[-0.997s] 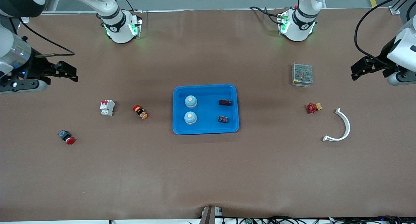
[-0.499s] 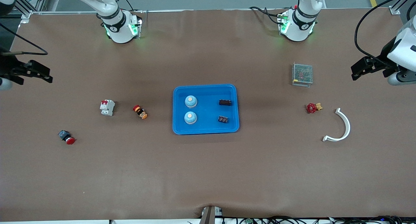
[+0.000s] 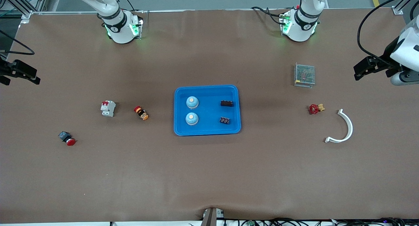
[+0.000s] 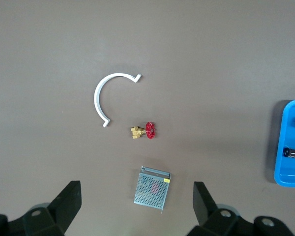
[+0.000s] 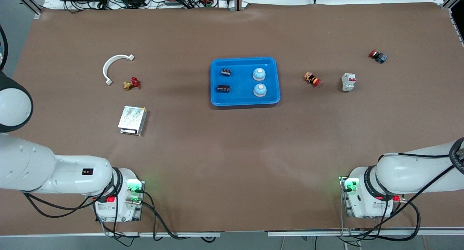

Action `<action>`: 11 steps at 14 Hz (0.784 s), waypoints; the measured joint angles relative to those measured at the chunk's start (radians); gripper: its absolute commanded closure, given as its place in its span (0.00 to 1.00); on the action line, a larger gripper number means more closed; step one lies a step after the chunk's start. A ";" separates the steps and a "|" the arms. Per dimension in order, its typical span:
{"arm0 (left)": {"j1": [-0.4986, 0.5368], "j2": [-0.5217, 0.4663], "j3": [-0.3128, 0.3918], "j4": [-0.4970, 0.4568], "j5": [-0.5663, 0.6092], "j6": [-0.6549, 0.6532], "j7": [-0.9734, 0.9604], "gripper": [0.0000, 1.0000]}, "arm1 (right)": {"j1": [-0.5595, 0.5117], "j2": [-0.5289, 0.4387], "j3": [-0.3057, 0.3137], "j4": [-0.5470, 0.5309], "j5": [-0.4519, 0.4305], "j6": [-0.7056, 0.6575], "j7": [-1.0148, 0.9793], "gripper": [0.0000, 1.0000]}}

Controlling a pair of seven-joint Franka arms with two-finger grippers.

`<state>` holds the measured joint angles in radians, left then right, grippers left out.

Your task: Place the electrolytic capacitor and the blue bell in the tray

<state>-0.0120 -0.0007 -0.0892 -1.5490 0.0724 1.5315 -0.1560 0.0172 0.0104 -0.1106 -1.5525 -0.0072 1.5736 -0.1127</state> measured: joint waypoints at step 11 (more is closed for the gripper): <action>-0.001 -0.018 -0.004 0.002 -0.044 -0.011 0.000 0.00 | -0.018 0.000 0.001 0.010 0.000 -0.001 0.001 0.00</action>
<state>-0.0134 -0.0189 -0.0934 -1.5468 0.0288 1.5209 -0.1560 -0.0004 0.0108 -0.1092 -1.5420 -0.0073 1.5723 -0.1117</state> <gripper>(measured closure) 0.000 0.000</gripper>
